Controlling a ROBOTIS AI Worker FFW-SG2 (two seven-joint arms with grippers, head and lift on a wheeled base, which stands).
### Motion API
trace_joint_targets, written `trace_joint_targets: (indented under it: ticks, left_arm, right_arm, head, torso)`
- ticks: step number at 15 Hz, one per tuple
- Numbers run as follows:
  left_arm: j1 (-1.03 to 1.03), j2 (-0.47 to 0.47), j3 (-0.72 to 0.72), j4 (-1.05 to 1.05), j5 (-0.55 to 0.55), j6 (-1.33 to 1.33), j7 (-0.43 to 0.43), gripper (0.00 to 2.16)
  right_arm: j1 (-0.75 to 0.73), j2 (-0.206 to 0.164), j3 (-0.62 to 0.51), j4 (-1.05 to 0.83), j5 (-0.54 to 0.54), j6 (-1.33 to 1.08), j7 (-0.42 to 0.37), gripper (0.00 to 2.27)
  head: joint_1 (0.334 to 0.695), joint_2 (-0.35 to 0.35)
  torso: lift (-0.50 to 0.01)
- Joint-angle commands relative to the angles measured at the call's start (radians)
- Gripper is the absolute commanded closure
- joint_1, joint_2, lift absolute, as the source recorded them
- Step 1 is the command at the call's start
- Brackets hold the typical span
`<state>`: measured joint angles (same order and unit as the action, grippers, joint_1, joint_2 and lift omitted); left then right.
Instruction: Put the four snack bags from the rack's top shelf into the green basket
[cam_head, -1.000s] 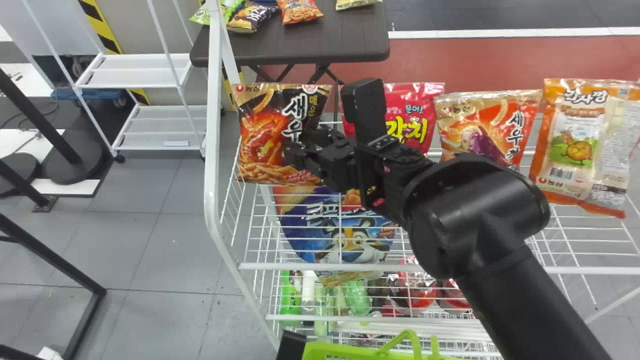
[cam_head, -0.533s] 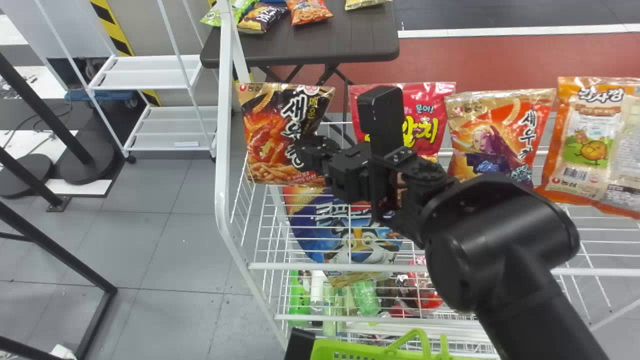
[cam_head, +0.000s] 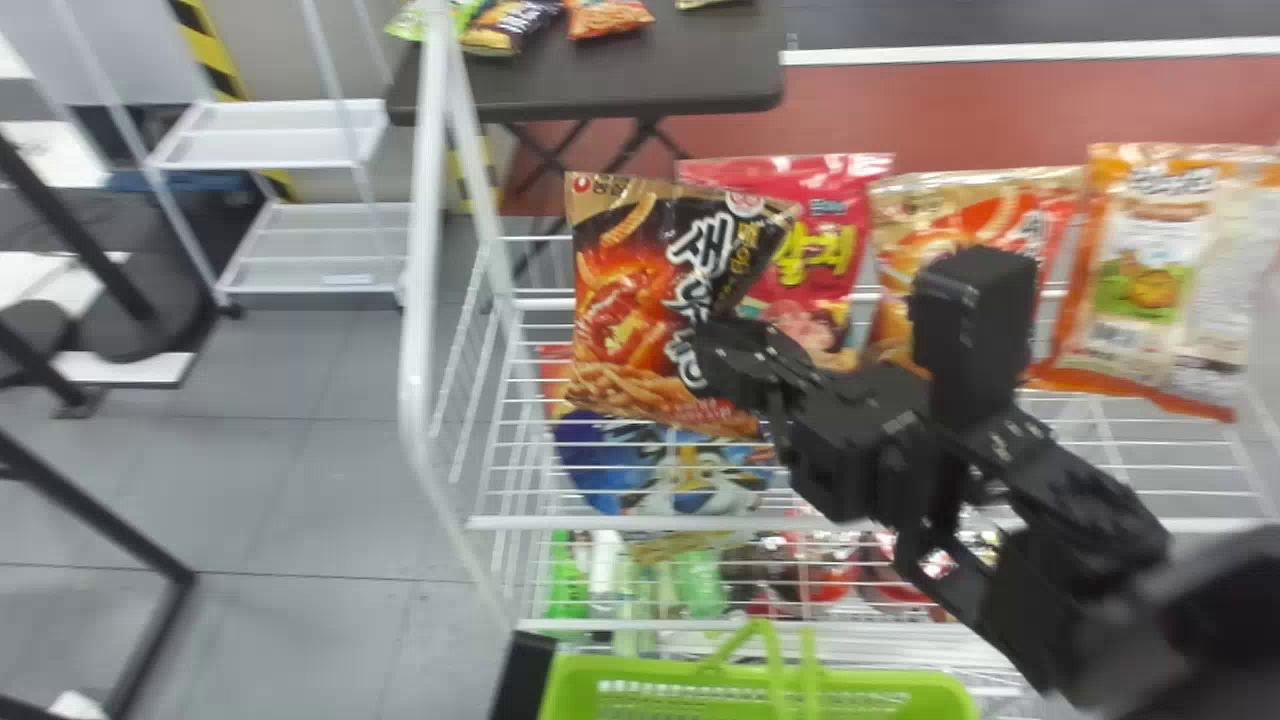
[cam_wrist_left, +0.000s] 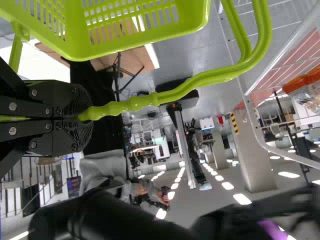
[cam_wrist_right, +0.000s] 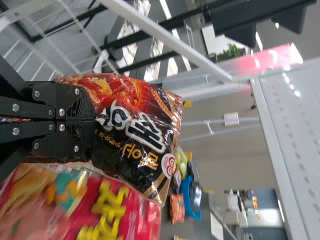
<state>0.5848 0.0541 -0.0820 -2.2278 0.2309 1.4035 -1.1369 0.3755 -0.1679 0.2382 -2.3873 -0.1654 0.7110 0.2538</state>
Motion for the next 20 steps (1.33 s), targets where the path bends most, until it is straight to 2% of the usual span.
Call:
trace_joint_targets:
  ticks: [1, 3, 4, 6, 10, 13, 14, 16, 20]
  left_arm:
    - [-0.011, -0.005, 0.019, 0.003, 0.004, -0.002, 0.011, 2.11]
    - [-0.011, -0.011, 0.041, 0.002, 0.010, -0.005, 0.014, 2.11]
    - [-0.011, -0.011, 0.047, 0.002, 0.016, -0.005, 0.014, 2.11]
    - [0.000, -0.020, 0.059, -0.001, 0.024, -0.014, 0.017, 2.11]
    - [0.006, -0.030, 0.045, -0.012, 0.018, -0.017, 0.029, 2.11]
    - [0.010, -0.030, 0.044, -0.012, 0.018, -0.021, 0.035, 2.11]
    - [0.010, -0.030, 0.039, -0.010, 0.016, -0.024, 0.037, 2.11]
    - [0.010, -0.030, 0.022, -0.010, 0.011, -0.027, 0.045, 2.11]
    - [0.030, -0.028, -0.021, -0.039, -0.009, -0.027, 0.051, 2.11]
  right_arm:
    - [0.233, -0.036, -0.175, -0.182, -0.048, -0.003, 0.038, 2.23]
    - [0.411, -0.030, -0.319, -0.294, -0.080, 0.000, 0.110, 2.23]
    - [0.468, -0.013, -0.366, -0.325, -0.085, 0.015, 0.144, 2.24]
    - [0.494, -0.007, -0.439, -0.351, -0.089, 0.178, 0.177, 2.24]
    - [0.508, 0.024, -0.550, -0.352, -0.082, 0.482, 0.274, 2.24]
    - [0.505, 0.022, -0.570, -0.348, -0.098, 0.693, 0.351, 2.24]
    - [0.503, 0.022, -0.568, -0.336, -0.134, 0.736, 0.377, 2.24]
    - [0.503, 0.022, -0.534, -0.308, -0.171, 0.752, 0.392, 2.24]
    - [0.431, 0.018, -0.401, -0.171, -0.144, 0.657, 0.391, 2.24]
  head:
    - [0.695, -0.119]
    - [0.695, -0.222]
    - [0.695, -0.260]
    - [0.695, -0.350]
    - [0.695, -0.350]
    - [0.695, -0.350]
    - [0.695, -0.350]
    - [0.695, -0.350]
    - [0.695, -0.350]
  torso:
    - [0.000]
    - [0.000]
    - [0.000]
    - [0.000]
    - [0.000]
    - [0.000]
    - [0.000]
    - [0.000]
    - [0.000]
